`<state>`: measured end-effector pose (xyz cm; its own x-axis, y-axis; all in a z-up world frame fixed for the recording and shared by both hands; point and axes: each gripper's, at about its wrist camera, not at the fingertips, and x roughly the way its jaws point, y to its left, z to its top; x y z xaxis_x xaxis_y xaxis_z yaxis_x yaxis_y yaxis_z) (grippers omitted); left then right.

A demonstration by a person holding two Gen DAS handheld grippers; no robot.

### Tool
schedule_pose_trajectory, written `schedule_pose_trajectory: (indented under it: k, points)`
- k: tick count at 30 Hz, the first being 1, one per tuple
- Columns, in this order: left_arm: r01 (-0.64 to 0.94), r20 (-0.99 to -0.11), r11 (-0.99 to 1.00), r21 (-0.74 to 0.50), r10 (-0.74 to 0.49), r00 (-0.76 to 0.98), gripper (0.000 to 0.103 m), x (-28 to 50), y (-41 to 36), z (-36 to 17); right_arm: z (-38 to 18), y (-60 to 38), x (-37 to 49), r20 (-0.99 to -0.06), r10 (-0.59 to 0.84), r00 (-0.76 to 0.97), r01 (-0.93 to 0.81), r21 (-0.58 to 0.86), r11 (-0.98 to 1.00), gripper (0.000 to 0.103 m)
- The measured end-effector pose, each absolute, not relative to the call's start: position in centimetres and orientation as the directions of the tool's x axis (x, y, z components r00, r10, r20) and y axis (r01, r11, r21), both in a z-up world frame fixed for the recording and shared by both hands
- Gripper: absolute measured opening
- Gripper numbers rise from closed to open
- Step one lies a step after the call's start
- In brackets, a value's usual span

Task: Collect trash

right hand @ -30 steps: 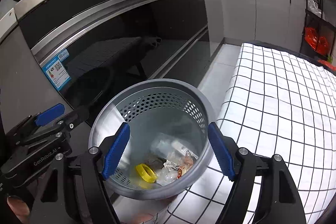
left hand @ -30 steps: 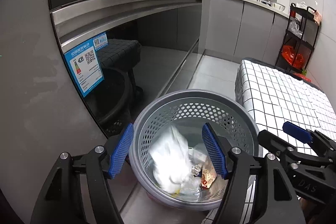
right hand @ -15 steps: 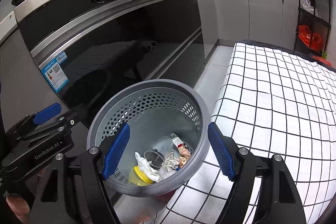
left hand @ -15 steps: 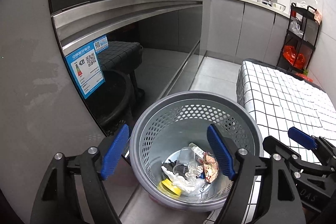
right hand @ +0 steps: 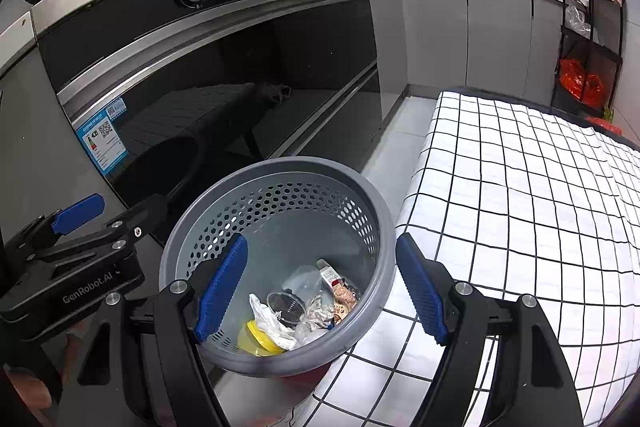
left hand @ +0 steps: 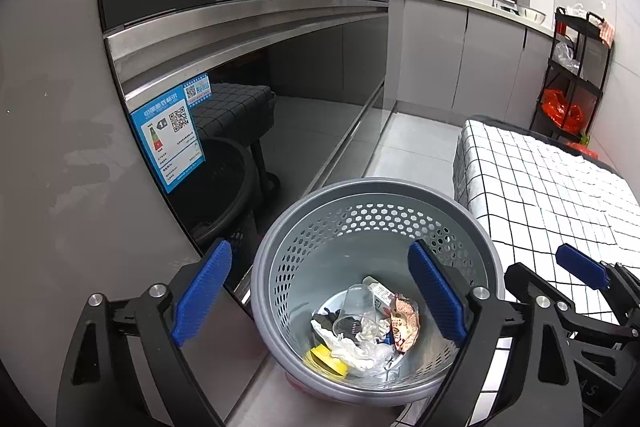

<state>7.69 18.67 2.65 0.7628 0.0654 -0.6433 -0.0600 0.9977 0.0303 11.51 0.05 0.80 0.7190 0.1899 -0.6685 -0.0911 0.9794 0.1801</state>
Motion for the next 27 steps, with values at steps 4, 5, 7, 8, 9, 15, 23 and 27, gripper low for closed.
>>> schedule_pose_trajectory:
  k: [4, 5, 7, 8, 9, 15, 23, 27]
  points:
    - [-0.063, -0.645, 0.998, 0.029, 0.067, 0.762, 0.090, 7.71, 18.76, 2.66, 0.79, -0.05, 11.50, -0.668, 0.184, 0.721, -0.083, 0.181, 0.980, 0.073]
    - [-0.063, -0.646, 0.998, 0.029, 0.067, 0.761, 0.090, 7.73, 18.80, 2.64, 0.80, -0.08, 11.46, -0.668, 0.183, 0.721, -0.081, 0.180, 0.980, 0.073]
    - [-0.062, -0.646, 0.998, 0.028, 0.066, 0.760, 0.090, 7.82, 18.77, 2.63, 0.81, -0.14, 11.45, -0.668, 0.181, 0.722, -0.079, 0.181, 0.980, 0.073]
    - [-0.063, -0.646, 0.998, 0.029, 0.067, 0.761, 0.090, 7.82, 18.77, 2.63, 0.82, -0.15, 11.42, -0.668, 0.180, 0.722, -0.077, 0.181, 0.980, 0.073]
    - [-0.063, -0.645, 0.998, 0.030, 0.068, 0.761, 0.090, 7.82, 18.77, 2.63, 0.83, -0.18, 11.40, -0.667, 0.179, 0.723, -0.075, 0.181, 0.981, 0.073]
    - [-0.064, -0.641, 0.997, 0.031, 0.069, 0.764, 0.093, 7.82, 18.77, 2.67, 0.98, -0.22, 11.32, -0.666, 0.172, 0.726, -0.070, 0.177, 0.982, 0.073]
    - [-0.058, -0.632, 0.998, 0.038, 0.069, 0.772, 0.094, 7.59, 18.49, 2.77, 1.36, -0.09, 11.20, -0.657, 0.161, 0.737, -0.061, 0.172, 0.983, 0.074]
    - [-0.063, -0.627, 0.997, 0.034, 0.070, 0.776, 0.096, 7.49, 18.55, 2.94, 1.55, -0.08, 11.13, -0.652, 0.150, 0.744, -0.054, 0.165, 0.985, 0.075]
